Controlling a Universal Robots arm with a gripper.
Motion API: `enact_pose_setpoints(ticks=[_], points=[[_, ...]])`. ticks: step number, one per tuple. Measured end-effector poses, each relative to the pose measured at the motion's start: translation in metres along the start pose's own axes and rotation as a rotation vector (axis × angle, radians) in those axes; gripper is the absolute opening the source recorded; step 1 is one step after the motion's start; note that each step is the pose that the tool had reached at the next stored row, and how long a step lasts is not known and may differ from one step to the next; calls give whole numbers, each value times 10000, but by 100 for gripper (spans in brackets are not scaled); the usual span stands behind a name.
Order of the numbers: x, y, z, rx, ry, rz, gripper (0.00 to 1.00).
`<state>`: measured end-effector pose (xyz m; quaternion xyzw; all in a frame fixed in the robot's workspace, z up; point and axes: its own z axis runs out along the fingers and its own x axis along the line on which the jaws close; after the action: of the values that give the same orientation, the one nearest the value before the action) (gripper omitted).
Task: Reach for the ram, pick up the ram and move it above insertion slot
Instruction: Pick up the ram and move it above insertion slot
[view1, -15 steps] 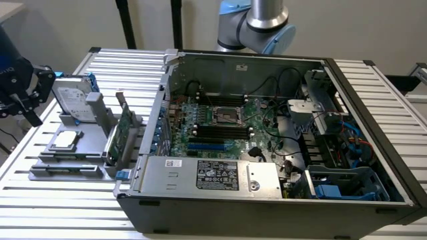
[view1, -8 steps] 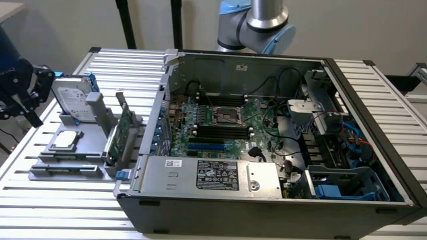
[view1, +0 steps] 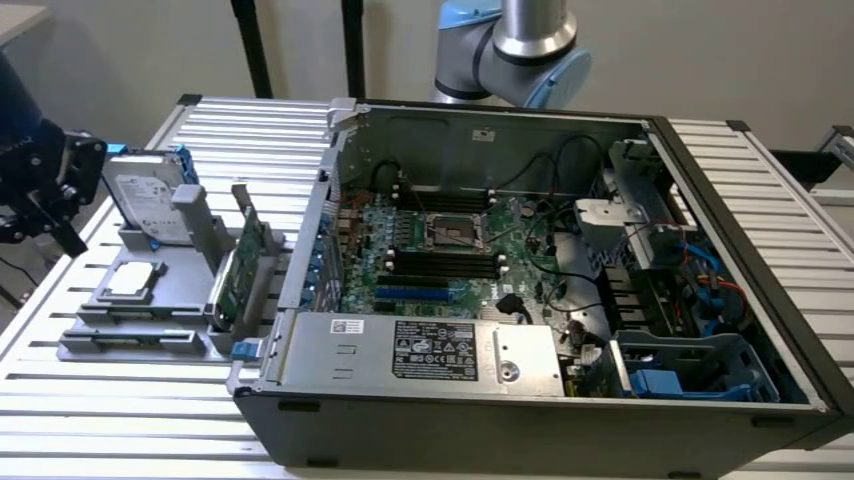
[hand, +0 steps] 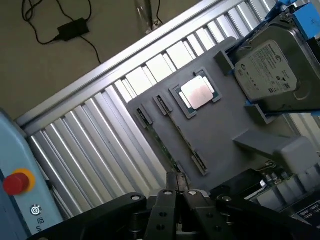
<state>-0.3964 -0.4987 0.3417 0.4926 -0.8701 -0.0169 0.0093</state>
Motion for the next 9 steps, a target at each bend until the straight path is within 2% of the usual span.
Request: enact_pose_setpoints(ticks=[9], points=[[0, -1, 32, -1, 63, -1639, 11]])
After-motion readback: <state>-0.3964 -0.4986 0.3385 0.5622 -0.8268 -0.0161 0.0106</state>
